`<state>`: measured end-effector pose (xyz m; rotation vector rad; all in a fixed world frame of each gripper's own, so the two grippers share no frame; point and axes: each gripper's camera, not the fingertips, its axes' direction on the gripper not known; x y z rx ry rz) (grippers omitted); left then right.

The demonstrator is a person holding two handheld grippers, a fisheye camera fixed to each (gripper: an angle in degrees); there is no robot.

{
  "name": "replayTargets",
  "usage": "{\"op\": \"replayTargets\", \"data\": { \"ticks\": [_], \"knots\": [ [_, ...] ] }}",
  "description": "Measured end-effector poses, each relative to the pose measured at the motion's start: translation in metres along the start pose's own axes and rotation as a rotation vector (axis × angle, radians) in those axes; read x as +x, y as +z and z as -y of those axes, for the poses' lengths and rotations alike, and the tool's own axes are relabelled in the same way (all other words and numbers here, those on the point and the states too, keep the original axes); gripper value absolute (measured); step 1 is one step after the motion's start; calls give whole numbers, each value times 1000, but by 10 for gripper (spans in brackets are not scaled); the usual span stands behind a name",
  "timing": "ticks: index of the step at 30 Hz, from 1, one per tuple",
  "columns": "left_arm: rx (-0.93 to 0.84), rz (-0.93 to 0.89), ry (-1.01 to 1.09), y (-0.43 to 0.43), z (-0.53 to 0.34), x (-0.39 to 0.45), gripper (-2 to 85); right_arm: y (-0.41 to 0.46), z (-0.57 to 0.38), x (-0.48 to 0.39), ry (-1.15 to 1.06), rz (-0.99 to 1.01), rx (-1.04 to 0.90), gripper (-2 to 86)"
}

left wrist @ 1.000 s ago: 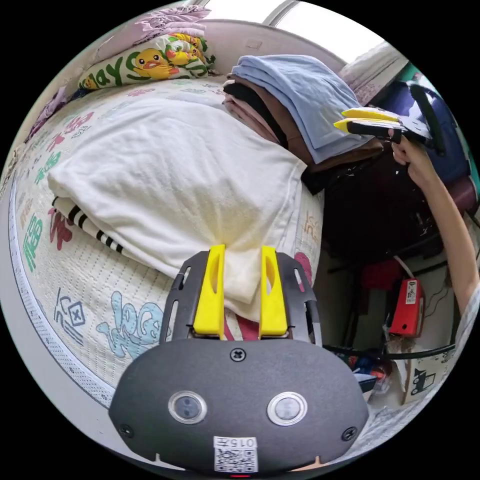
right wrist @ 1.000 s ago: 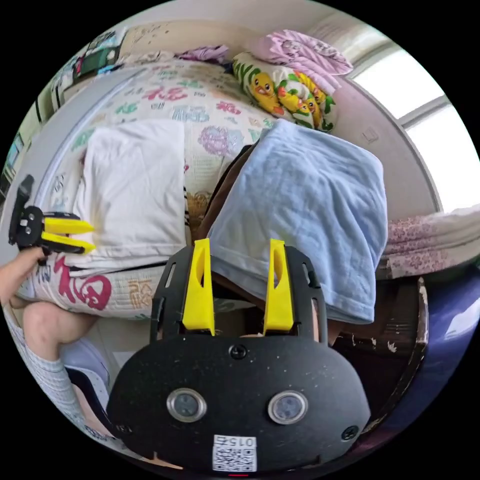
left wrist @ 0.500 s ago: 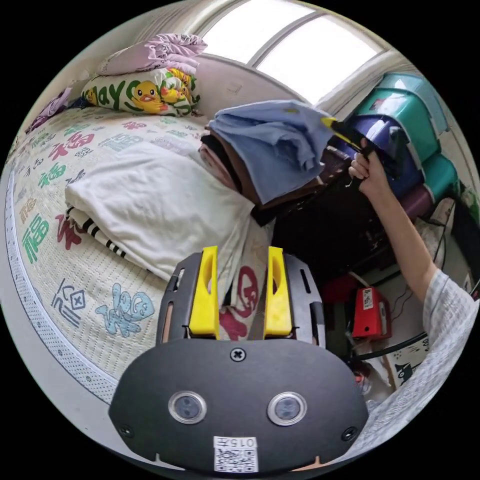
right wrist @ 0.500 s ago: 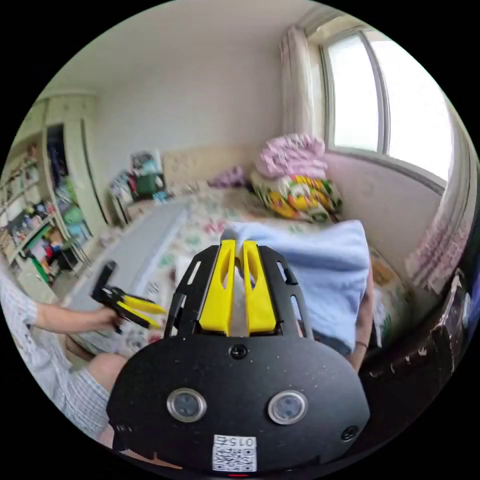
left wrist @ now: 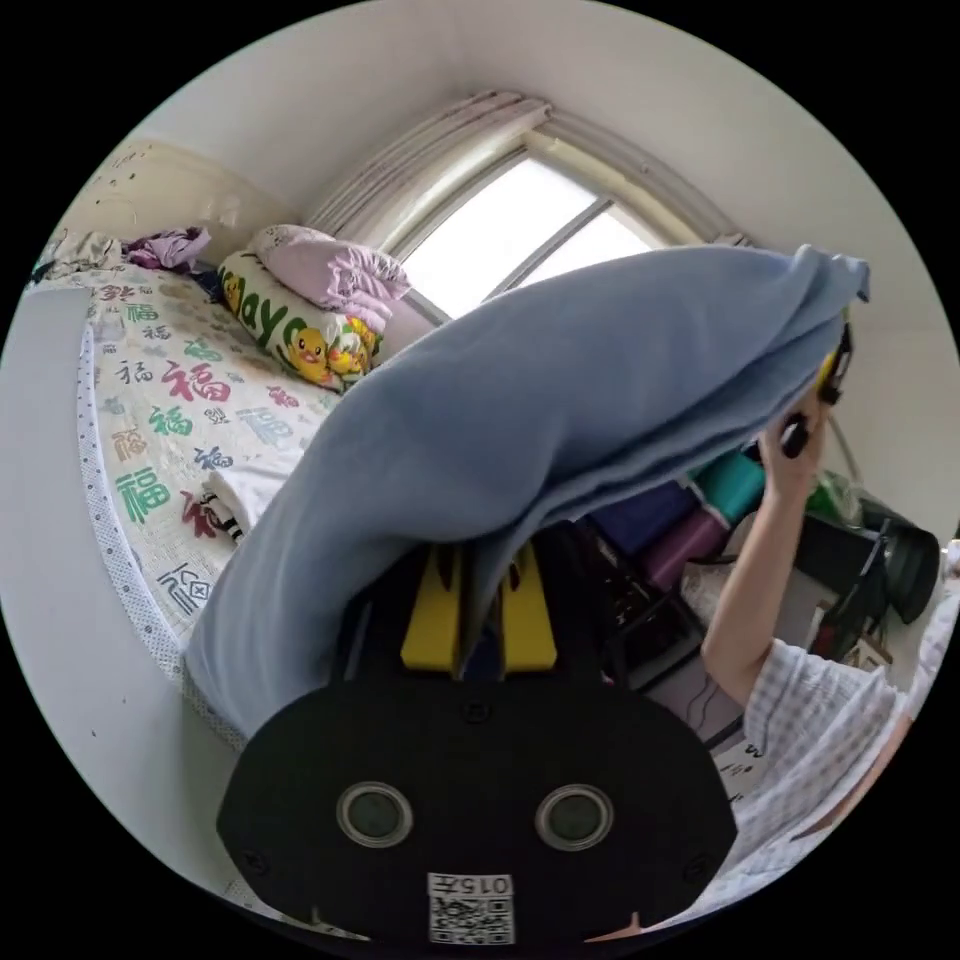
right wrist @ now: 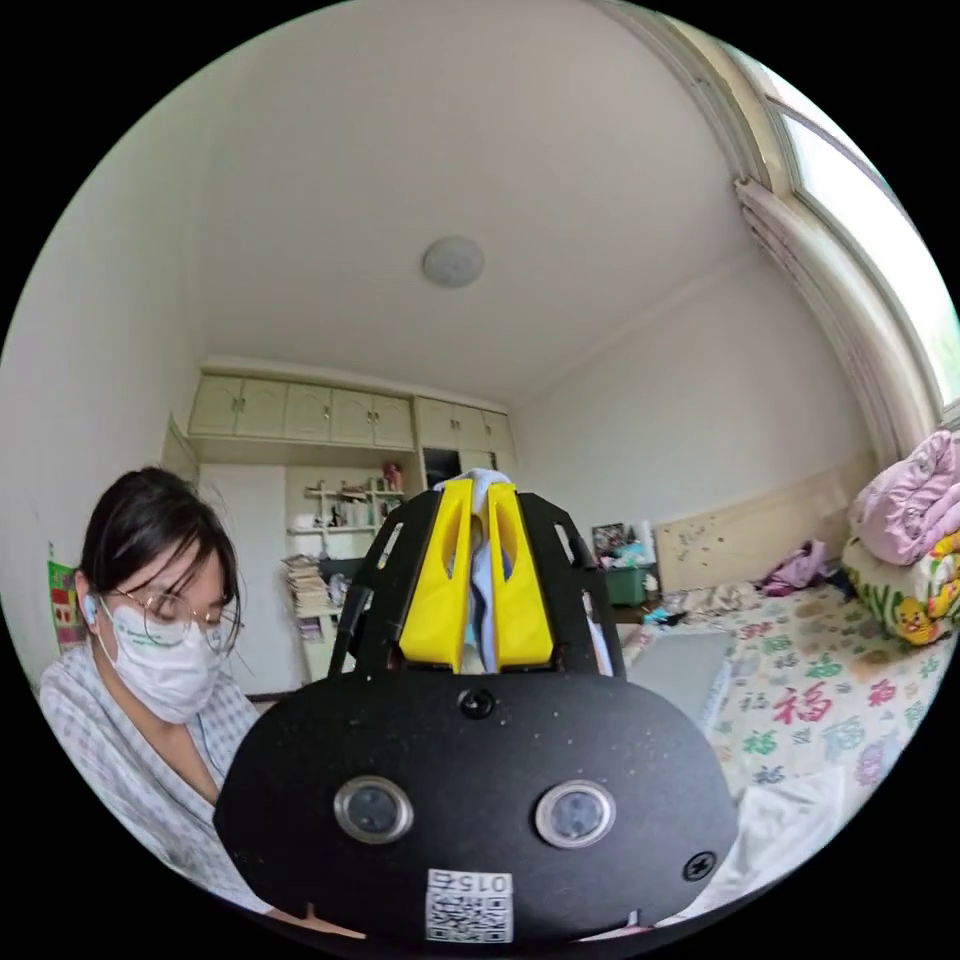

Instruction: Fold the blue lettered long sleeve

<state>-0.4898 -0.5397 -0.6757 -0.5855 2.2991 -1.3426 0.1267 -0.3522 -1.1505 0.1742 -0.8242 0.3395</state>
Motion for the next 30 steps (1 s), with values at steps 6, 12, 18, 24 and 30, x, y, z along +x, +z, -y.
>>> {"op": "replayTargets", "data": {
  "ticks": [6,12,18,24,30],
  "knots": [
    [110,308,266,-184,16,66,8,68,12,-40,12,64,97,17],
    [-167,792,436,-278,80,108,6,106,1,-24,199,-166,110,15],
    [-336,881,470,-310,-7,114,-3,57,-153,31,570,-230,68,15],
    [-492,855,129,-296,-193,25,-6,36,-332,-2,723,-441,-351,17],
    [-385,882,-138,-312,-294,18,-6,45,-382,-33,731,-561,-629,23]
  ]
}}
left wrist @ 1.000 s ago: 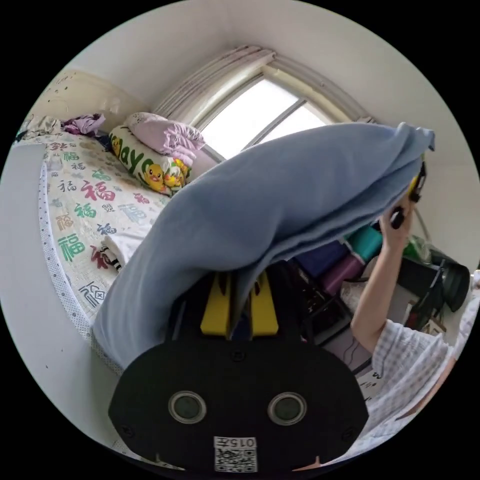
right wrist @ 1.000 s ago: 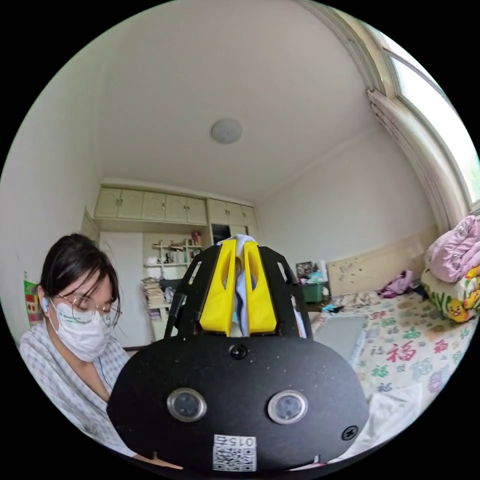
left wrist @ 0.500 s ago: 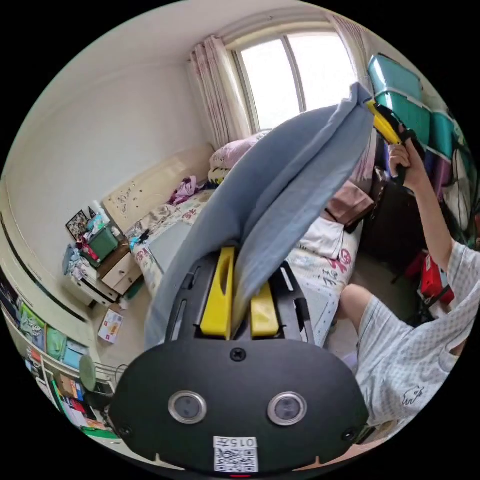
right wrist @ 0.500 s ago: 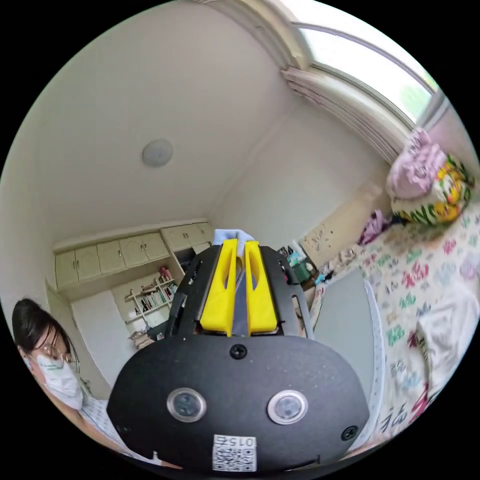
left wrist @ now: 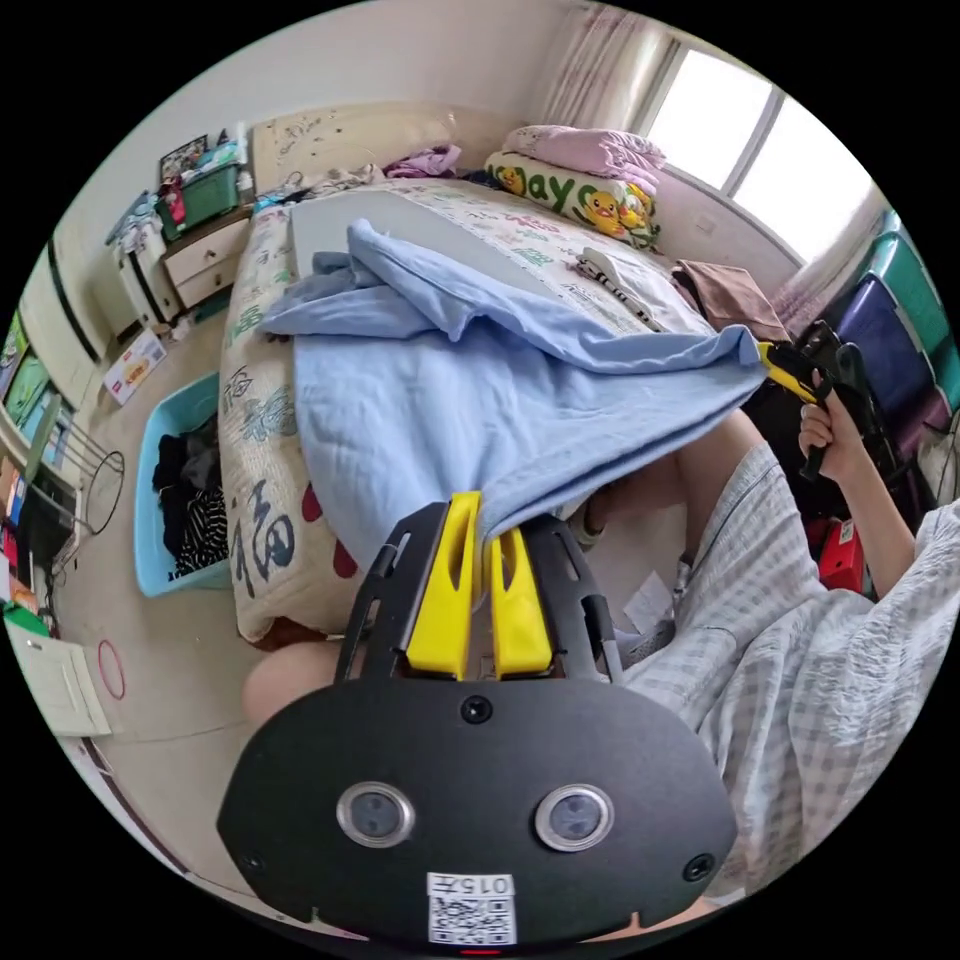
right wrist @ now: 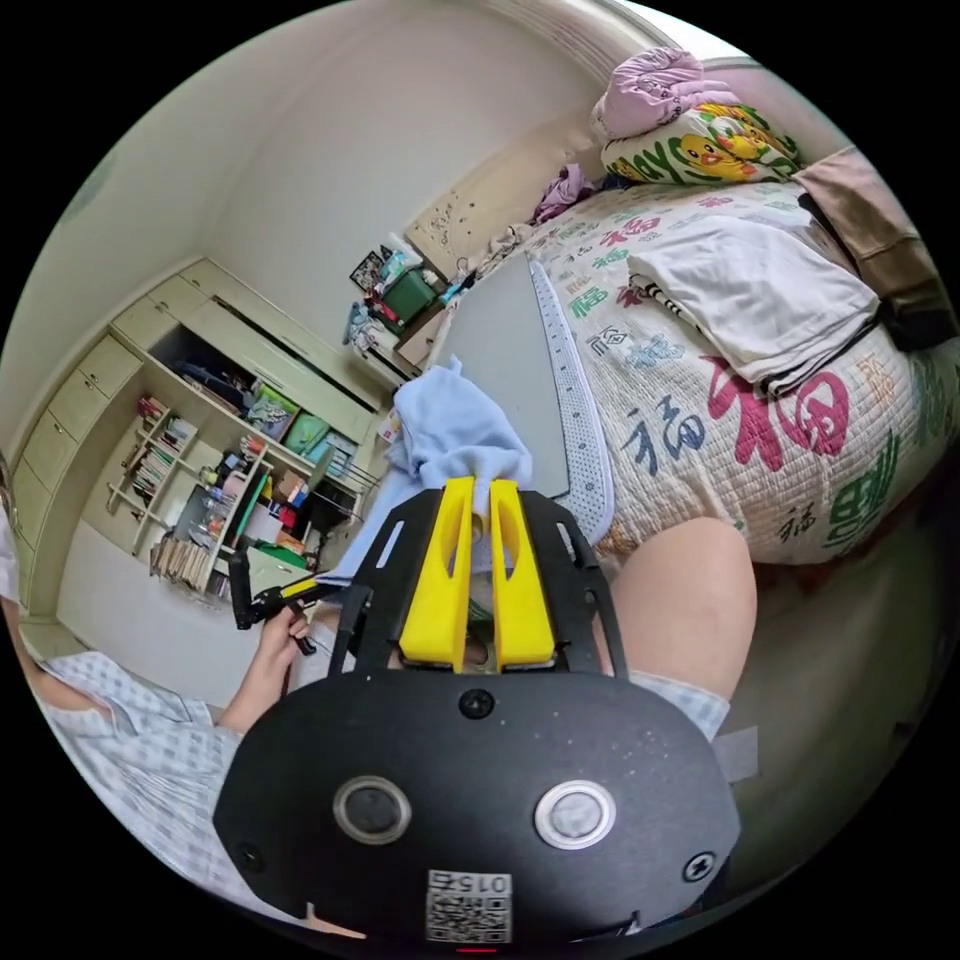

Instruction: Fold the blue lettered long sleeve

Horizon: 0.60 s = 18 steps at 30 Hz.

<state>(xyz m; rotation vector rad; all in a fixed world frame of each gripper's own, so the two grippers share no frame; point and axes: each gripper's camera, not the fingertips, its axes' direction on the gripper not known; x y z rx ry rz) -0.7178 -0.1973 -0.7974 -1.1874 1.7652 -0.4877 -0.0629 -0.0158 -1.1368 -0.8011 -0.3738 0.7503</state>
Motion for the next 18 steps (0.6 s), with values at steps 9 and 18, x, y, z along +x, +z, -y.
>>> {"op": "replayTargets", "data": {
  "ticks": [9,18],
  "knots": [
    [-85,165,30,-24,-21,-21,50,-20,-2,-24,27,228,31,25],
    [-200,51,-239,-7,-45,-107,95,-42,11,-51,22,202,46,25]
  ]
}}
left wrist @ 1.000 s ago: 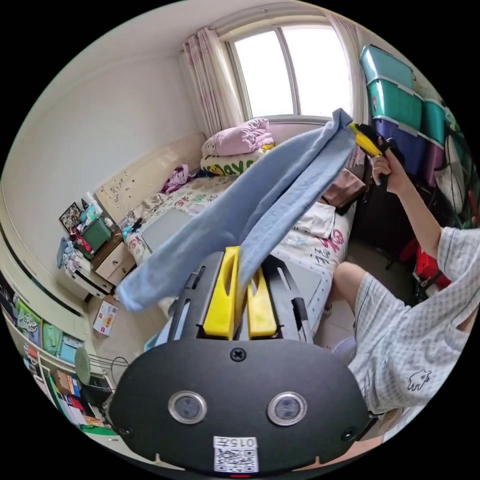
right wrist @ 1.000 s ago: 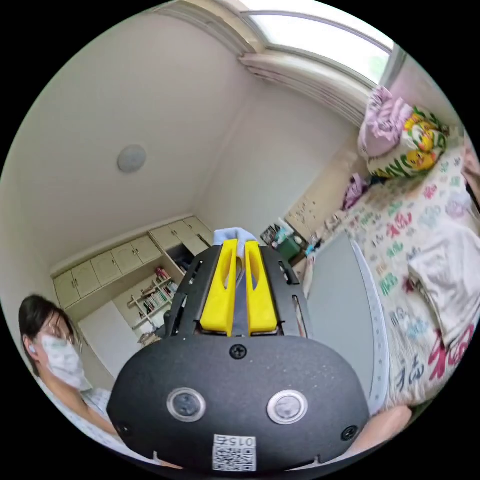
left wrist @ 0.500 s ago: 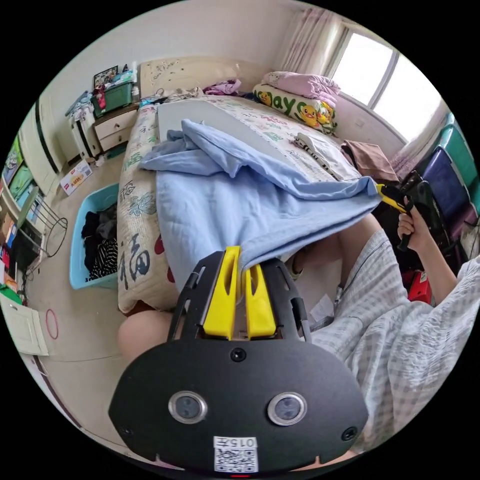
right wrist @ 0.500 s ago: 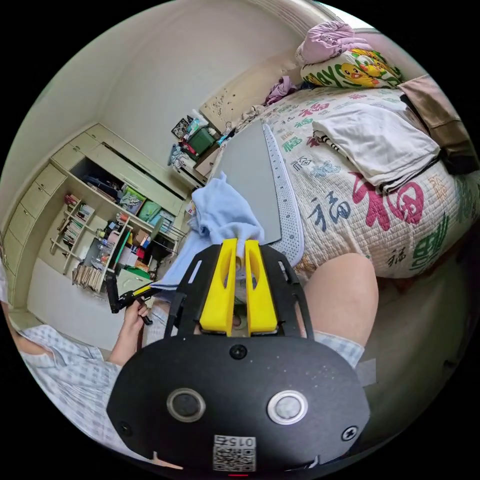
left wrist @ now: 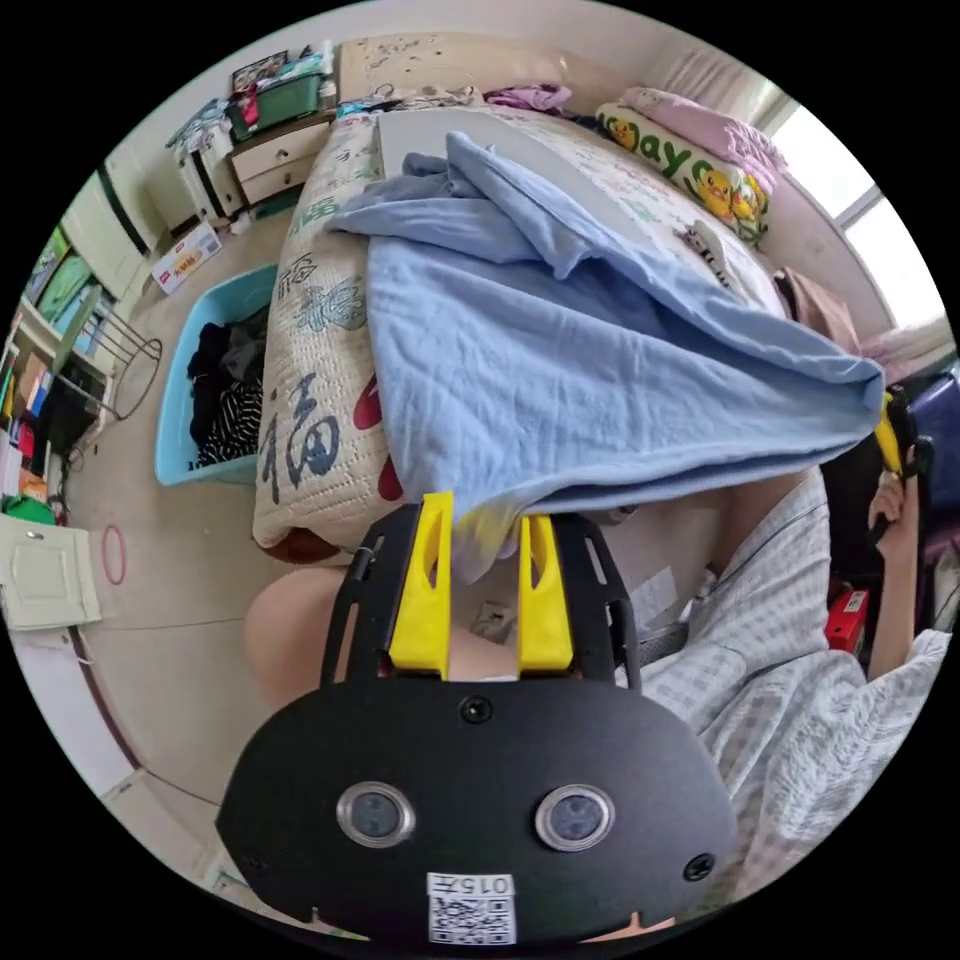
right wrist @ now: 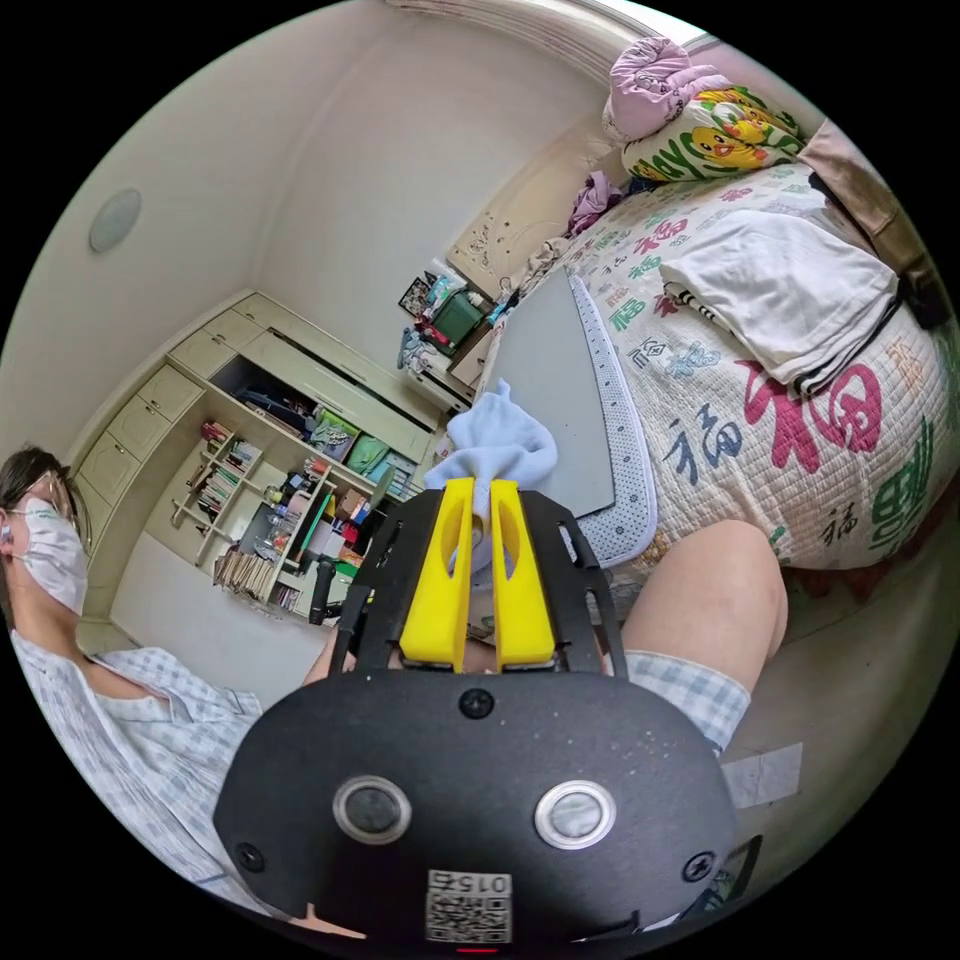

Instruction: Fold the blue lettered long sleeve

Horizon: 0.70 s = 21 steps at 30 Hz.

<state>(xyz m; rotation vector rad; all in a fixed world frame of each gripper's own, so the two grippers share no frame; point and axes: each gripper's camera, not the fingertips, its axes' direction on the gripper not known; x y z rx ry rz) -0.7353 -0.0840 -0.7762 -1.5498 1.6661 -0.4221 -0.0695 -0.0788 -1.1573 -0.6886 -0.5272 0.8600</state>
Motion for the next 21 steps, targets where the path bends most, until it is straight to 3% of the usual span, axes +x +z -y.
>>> {"op": "replayTargets", "data": {
  "ticks": [4,6,8,12,18,21],
  "knots": [
    [86,-318,-150,-9,-25,-55,107,-13,9,-3,25,-49,29,26],
    [207,-571,-262,-12,-50,-97,109,-21,13,2,54,-39,65,26],
    [289,-677,-348,-12,-67,-124,106,-30,18,10,121,-48,117,26],
    [457,-733,-549,-10,-105,-175,101,-37,26,17,164,-53,157,25],
    [252,-738,-618,36,-101,-179,117,-33,35,16,173,-53,143,27],
    [177,-608,-607,50,-96,-181,131,-37,38,19,186,-41,148,26]
  ]
}}
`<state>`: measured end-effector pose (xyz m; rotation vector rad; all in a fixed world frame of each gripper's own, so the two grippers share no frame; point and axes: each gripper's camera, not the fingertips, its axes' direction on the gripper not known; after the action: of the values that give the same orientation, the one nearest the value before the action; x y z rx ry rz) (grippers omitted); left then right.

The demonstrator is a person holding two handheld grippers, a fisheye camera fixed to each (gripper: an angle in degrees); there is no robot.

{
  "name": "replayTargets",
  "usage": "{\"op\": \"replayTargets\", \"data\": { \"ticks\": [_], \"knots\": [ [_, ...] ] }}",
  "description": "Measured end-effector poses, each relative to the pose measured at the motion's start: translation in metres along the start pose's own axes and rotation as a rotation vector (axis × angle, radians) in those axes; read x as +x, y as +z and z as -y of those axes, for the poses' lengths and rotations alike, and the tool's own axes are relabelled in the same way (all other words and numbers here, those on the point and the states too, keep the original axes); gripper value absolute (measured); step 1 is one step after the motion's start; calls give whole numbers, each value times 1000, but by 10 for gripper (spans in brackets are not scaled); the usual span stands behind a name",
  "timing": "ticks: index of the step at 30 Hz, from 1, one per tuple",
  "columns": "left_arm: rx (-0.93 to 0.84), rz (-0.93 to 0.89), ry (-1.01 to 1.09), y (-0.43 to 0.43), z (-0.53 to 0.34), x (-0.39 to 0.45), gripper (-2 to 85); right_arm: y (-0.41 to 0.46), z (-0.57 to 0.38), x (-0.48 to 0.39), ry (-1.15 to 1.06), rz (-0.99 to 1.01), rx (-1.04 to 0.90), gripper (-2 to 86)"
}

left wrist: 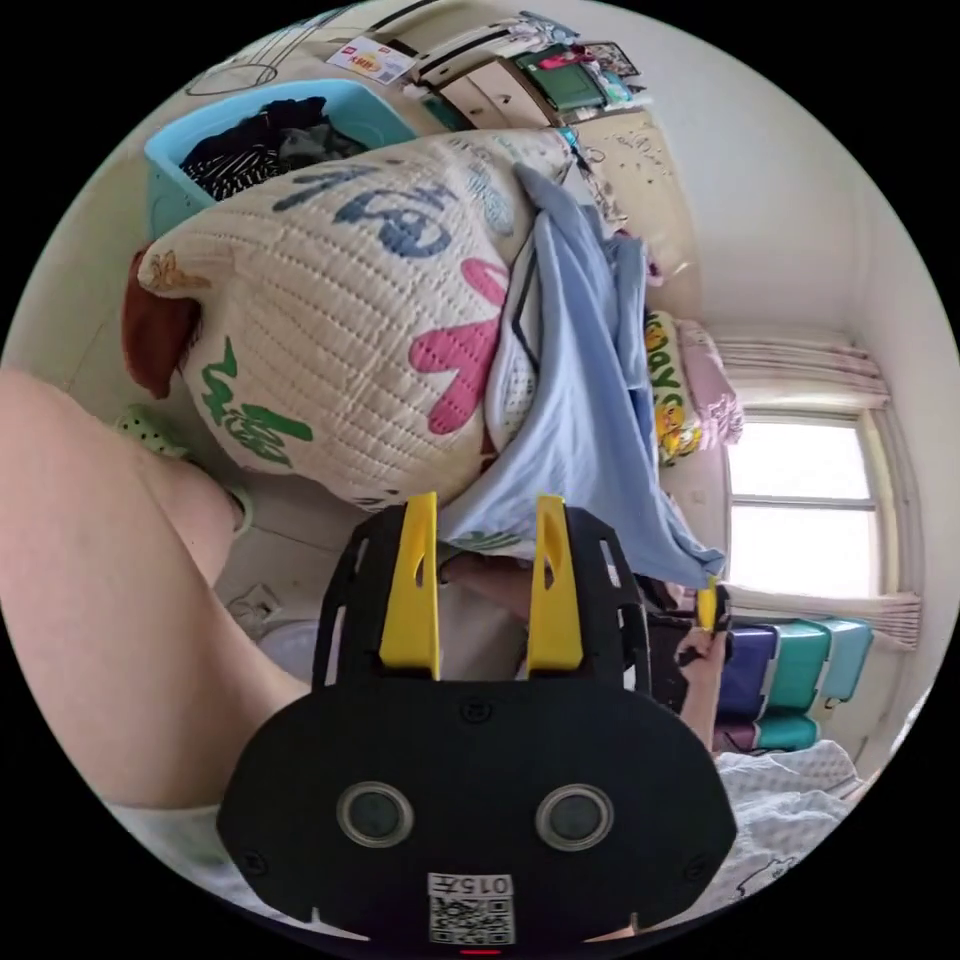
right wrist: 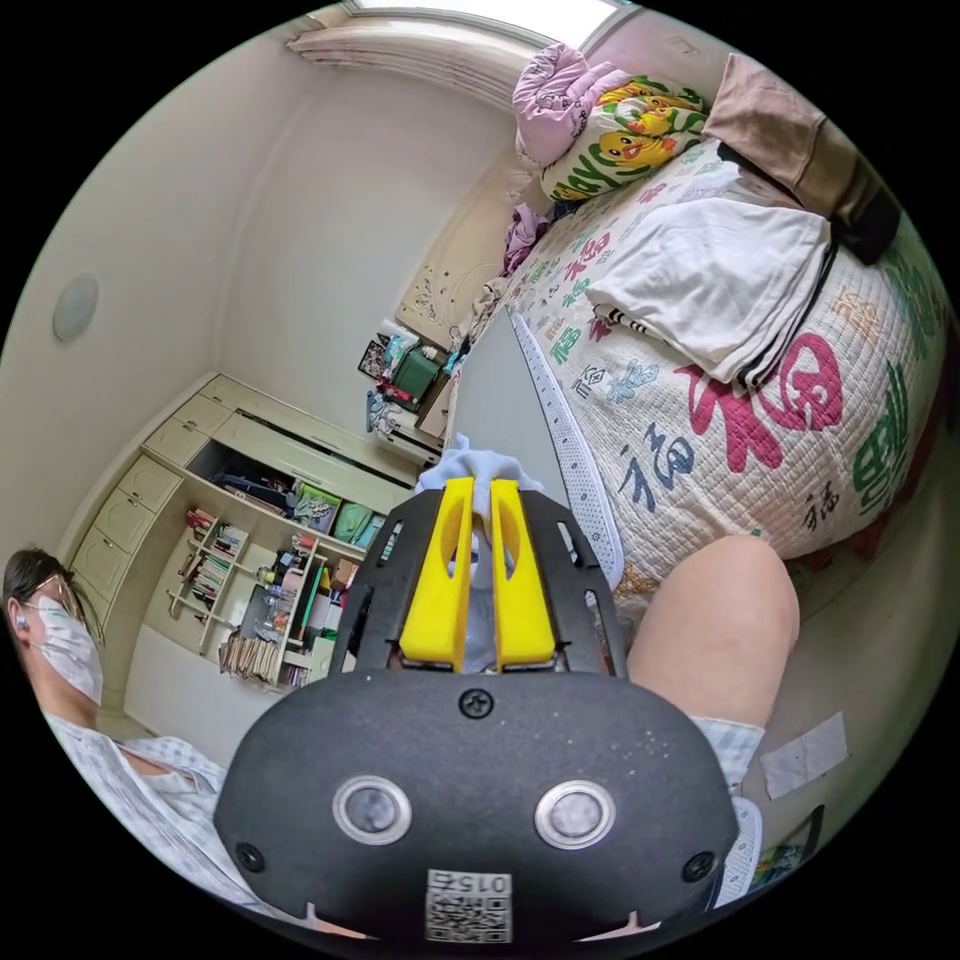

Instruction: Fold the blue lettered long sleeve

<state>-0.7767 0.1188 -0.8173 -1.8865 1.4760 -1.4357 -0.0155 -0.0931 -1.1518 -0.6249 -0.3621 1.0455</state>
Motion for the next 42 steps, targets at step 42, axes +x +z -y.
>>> {"op": "replayTargets", "data": {
  "ticks": [42],
  "knots": [
    [760,-339,867,-422,197,460,-8,-96,363,-494,-752,198,346,17]
  ]
}}
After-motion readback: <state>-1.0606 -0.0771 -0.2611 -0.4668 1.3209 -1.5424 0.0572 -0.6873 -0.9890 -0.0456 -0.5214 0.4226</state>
